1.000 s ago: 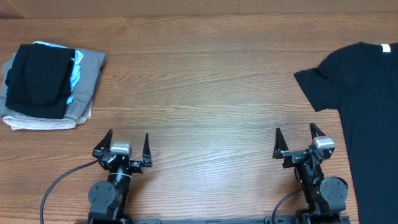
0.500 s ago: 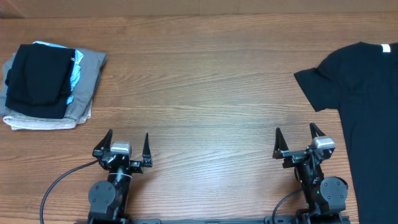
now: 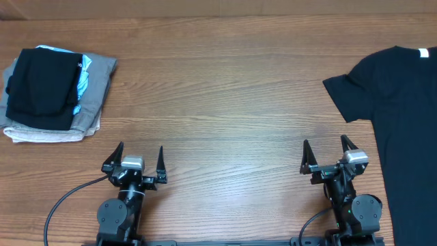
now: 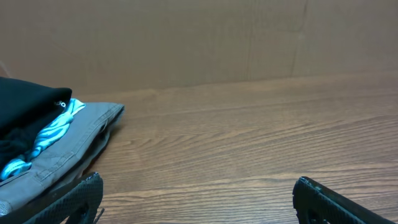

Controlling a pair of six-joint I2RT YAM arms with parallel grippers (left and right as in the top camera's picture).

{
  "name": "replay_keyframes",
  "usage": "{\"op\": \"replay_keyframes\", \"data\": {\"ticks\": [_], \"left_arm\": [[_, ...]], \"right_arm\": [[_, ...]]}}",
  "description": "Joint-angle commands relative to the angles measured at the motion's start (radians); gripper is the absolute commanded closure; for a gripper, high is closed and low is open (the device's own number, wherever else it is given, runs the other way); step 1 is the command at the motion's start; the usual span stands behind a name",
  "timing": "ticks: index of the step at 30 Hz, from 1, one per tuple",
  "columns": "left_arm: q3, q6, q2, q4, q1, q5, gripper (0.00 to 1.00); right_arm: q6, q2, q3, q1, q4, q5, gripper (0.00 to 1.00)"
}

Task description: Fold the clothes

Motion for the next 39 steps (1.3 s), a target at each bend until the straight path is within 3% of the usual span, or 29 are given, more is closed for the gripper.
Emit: {"op": "replay_keyframes", "data": {"ticks": [1, 6, 10, 17, 30, 35, 39], "left_arm": [[-0.006, -0.014, -0.011, 0.007, 0.005, -0.008, 0.00], [-0.006, -0.014, -0.011, 0.006, 0.005, -0.008, 0.00], [-0.006, -0.014, -0.011, 0.007, 0.005, -0.008, 0.00], [-0.006, -0.014, -0.011, 0.006, 0.005, -0.008, 0.00], [-0.006, -0.014, -0.011, 0.007, 0.005, -0.008, 0.00], [-0.006, -0.014, -0.011, 0.007, 0.005, -0.008, 0.00], [-0.006, -0.014, -0.011, 0.006, 0.005, -0.008, 0.00]], "right_arm": [[0.010, -0.011, -0.009, -0.003, 0.024, -0.018, 0.00], [0.060, -0.011, 0.109, -0.003, -0.092, 0.000, 0.00], [0.060, 0.018, 0.310, -0.003, -0.246, 0.091, 0.00], [0.087, 0.216, 0.678, -0.003, -0.410, 0.101, 0.00], [0.082, 0.961, 1.446, -0.013, -0.817, 0.104, 0.00], [0.082, 1.275, 1.747, -0.117, -1.028, 0.066, 0.00], [0.082, 1.464, 1.874, -0.188, -1.066, 0.033, 0.00]]}}
